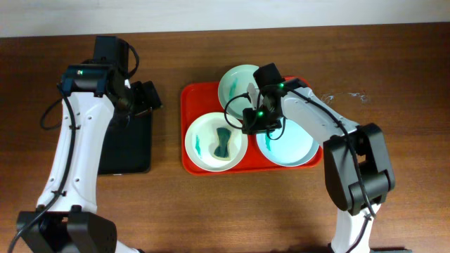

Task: Clean dirty plates on tray and stack at the side
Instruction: 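Reach the right gripper to the front-left plate rim and grasp it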

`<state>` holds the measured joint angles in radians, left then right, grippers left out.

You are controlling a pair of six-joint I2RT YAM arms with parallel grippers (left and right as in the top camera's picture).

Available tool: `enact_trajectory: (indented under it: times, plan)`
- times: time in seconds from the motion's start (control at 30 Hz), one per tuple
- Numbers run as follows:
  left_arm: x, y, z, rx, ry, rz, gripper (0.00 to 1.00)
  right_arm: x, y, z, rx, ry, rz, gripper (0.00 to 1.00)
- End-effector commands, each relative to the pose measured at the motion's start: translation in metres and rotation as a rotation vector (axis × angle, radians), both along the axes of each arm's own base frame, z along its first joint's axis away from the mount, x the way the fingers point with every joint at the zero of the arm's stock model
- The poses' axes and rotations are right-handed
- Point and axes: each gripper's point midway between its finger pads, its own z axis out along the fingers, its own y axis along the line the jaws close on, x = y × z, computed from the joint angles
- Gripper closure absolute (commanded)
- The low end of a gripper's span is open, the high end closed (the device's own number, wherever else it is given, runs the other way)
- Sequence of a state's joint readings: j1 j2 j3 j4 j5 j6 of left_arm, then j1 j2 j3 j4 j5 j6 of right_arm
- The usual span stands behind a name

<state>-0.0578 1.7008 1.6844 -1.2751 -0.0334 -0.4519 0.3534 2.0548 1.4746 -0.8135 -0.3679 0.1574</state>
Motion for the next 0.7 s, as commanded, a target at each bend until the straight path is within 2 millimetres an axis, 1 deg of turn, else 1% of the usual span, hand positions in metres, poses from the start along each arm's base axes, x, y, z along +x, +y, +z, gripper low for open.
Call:
enact_trajectory:
  times: [0.0,0.13,0.2,0.27,0.37,0.4,0.5,0.53,0.57,0.6,0.63,0.67]
  plan:
    - [0.001,0.0,-0.003,0.0,0.008,-0.012,0.01,-0.008,0.012,-0.005,0.054,0.017,0.071,0.66]
    - [0.001,-0.001,-0.003,-0.001,0.008,-0.013,0.01,-0.01,0.011,-0.01,0.054,0.016,0.07,0.66]
    - [0.001,0.0,-0.003,0.0,0.009,-0.013,0.01,-0.013,0.009,-0.02,0.053,0.018,0.064,0.66]
    - [0.001,-0.001,-0.003,0.0,0.009,-0.014,0.01,-0.015,0.005,-0.025,0.048,0.024,0.058,0.65]
    - [0.0,-0.004,-0.003,0.0,0.01,-0.024,0.01,-0.016,0.003,-0.026,0.045,0.034,0.052,0.65]
    - [0.0,-0.008,-0.004,-0.004,0.013,-0.051,0.01,-0.015,0.002,-0.026,0.045,0.039,0.044,0.65]
    - [-0.001,-0.035,-0.01,-0.066,0.031,-0.202,0.01,-0.017,0.002,-0.029,0.044,0.048,0.044,0.65]
    - [-0.002,-0.042,-0.013,-0.083,0.04,-0.239,0.05,-0.017,0.002,-0.03,0.045,0.048,0.044,0.67]
    - [-0.002,-0.049,-0.017,-0.098,0.053,-0.272,0.11,-0.018,0.002,-0.031,0.044,0.051,0.044,0.73]
    - [-0.003,-0.053,-0.022,-0.099,0.069,-0.284,0.3,-0.018,0.002,-0.032,0.044,0.052,0.044,0.78]
    - [-0.006,-0.058,-0.03,-0.099,0.094,-0.297,0.48,-0.018,0.002,-0.032,0.044,0.053,0.044,0.88]
    - [-0.008,-0.063,-0.039,-0.099,0.12,-0.309,0.57,-0.018,0.001,-0.032,0.043,0.054,0.044,0.9]
